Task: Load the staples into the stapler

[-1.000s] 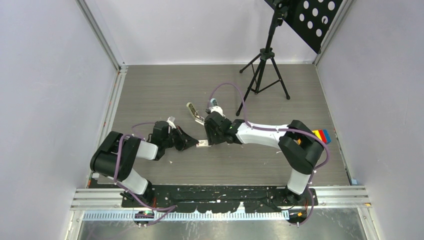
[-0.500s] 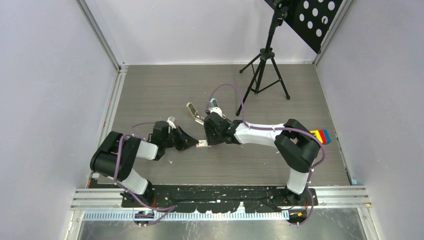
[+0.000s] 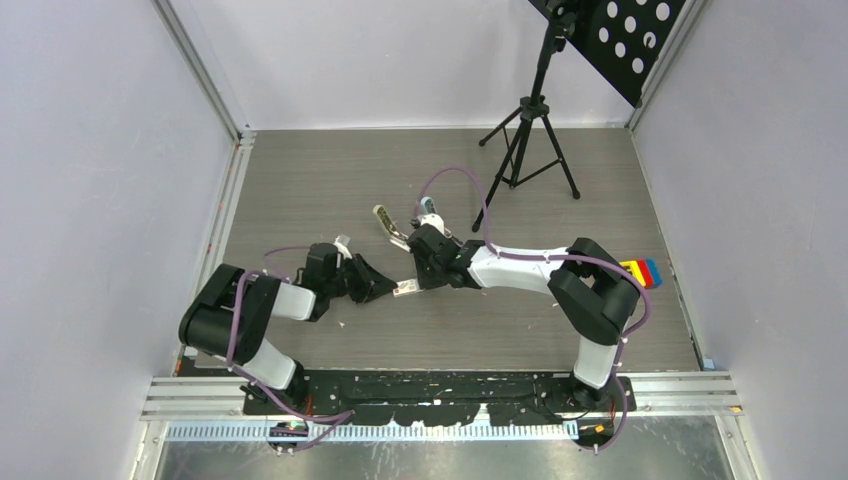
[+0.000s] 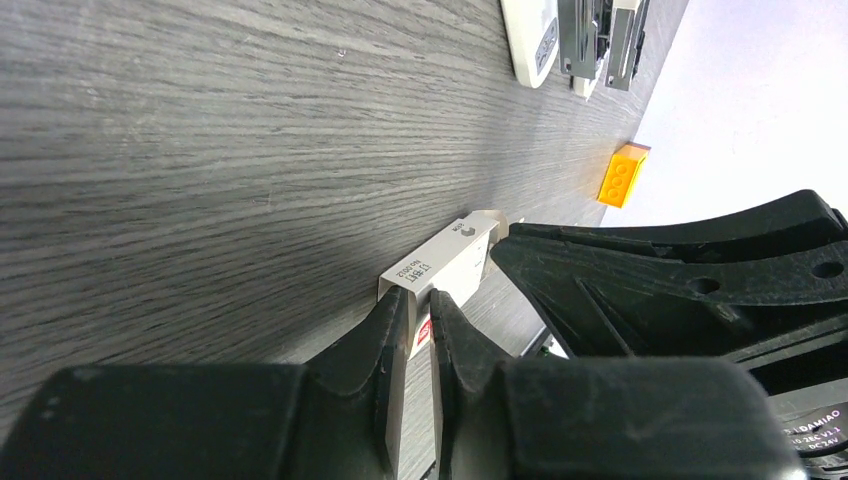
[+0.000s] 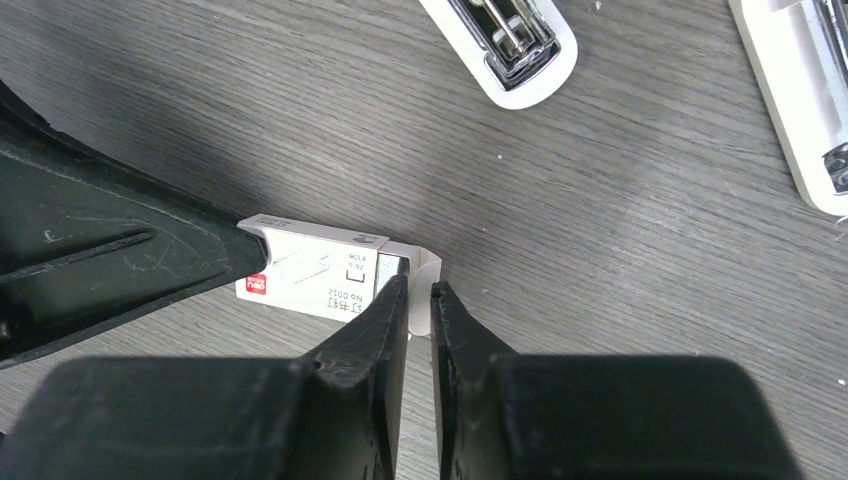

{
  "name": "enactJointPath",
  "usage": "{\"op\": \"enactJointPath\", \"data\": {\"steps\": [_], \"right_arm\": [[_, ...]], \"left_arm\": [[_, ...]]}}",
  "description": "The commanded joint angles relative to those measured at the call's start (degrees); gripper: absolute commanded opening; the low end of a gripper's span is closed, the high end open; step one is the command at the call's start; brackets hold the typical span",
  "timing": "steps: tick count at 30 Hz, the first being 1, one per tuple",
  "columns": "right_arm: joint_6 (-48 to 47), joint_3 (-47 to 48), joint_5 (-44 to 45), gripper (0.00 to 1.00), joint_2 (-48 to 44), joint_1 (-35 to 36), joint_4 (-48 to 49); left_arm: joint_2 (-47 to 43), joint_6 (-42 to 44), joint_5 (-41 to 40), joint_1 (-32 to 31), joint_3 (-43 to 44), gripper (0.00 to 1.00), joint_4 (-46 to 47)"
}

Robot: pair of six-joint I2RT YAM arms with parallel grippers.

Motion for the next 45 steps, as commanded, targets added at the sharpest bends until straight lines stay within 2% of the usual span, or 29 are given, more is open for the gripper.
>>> {"op": "enactJointPath", "data": {"steps": [1, 5, 7, 13, 18, 24, 28, 34, 45], "right_arm": [[0.9, 0.0, 2.1, 0.16, -1.6, 0.2, 0.5], [0.9, -0.3, 1.8, 0.05, -2.4, 0.1, 0.5], [0.6, -0.3, 1.7, 0.01, -2.3, 0.1, 0.5], [-0.4, -0.4, 0.8, 0.00, -2.9, 0.1, 0.5], [-0.8, -0.4, -0.7, 0.00, -3.6, 0.0, 0.6], [-1.7, -0.2, -3.2, 0.00, -4.5, -0.6, 0.3], [-2.5, 0.1, -5.6, 0.00, -4.9, -1.3, -0.7], [-3.7, 0.4, -8.6, 0.00, -4.8, -2.2, -0.9], [-7.1, -1.2, -15.9, 0.00, -6.1, -4.5, -2.8]], "left_arm": [[-2.4, 1.6, -1.1, -0.1, -0.1, 0.17, -2.0], [-6.4, 4.8, -1.8, -0.1, 1.9, 0.25, -8.7], [-10.4, 8.7, -3.3, -0.1, 3.6, 0.34, -15.8], [-19.3, 23.2, -8.2, -0.3, 10.1, 0.66, -31.6], [-20.5, 35.3, -7.9, -3.0, 13.6, 0.81, -34.7], [-20.6, 50.4, -14.9, -12.0, 13.7, 0.85, -32.9], [-20.8, 58.7, -16.3, -16.1, 10.0, 0.85, -25.4], [-18.2, 65.1, -12.3, -17.9, 4.9, 0.87, -15.0], [-11.8, 75.5, -10.5, -20.3, 5.7, 0.86, -8.2]]}}
